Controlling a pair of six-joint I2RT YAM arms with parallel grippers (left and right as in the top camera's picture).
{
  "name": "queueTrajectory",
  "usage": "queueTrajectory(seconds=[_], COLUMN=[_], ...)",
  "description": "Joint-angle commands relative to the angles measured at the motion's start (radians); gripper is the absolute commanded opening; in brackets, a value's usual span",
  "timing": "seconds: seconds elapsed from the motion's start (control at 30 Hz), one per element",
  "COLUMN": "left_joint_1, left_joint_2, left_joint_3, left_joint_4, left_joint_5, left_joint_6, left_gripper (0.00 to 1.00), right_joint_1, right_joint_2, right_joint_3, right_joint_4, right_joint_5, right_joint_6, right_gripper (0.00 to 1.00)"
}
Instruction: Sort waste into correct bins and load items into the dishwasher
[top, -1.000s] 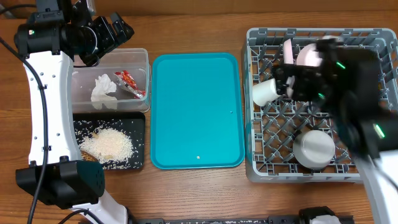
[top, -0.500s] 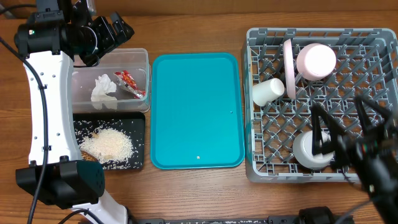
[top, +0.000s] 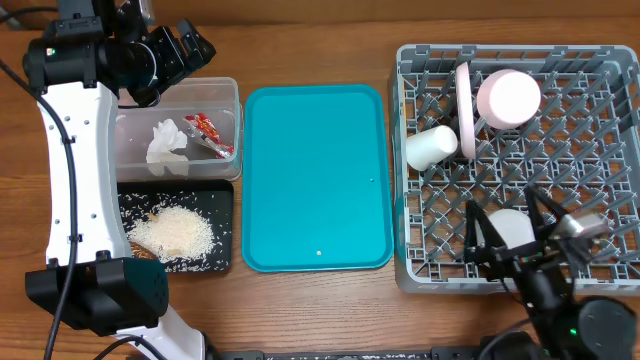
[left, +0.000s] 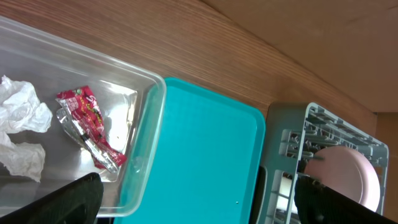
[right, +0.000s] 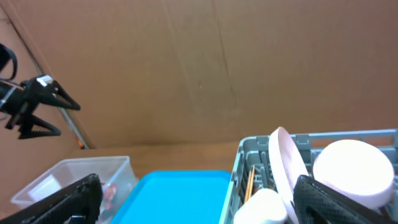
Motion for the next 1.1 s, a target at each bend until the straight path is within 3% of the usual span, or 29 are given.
queueTrajectory(seconds=[0.0, 0.4, 0.73, 0.93, 1.07], left_joint_1=[-0.002, -0.002, -0.002, -0.002, -0.002], left_joint_2=[-0.008, -0.008, -0.008, -0.008, -0.008], left_joint_3=[0.013, 0.013, 0.013, 0.013, 0.013], left_joint_4=[-0.001, 0.0, 0.0, 0.0, 0.0], left_joint_5=[-0.006, -0.006, -0.007, -0.007, -0.006], left_joint_6=[0.03, 0.03, 0.03, 0.03, 0.03], left_gripper=[1.0, 1.0, 1.0, 1.0, 1.0], right_joint_1=[0.004, 0.004, 0.002, 0.003, 0.003], right_joint_2=[-0.08, -0.145, -0.196, -0.197, -0.197], right_joint_3=[-0.134, -0.391, -0.528, -0.541, -0.541], right_joint_4=[0.112, 0.41, 0.438, 0.28, 0.283], right_joint_5=[0.014, 0.138, 0.153, 0.148, 0.147], right_joint_6=[-0.005, -0.005, -0.008, -0.134, -0.237], right_gripper=[1.0, 1.0, 1.0, 1.0, 1.0])
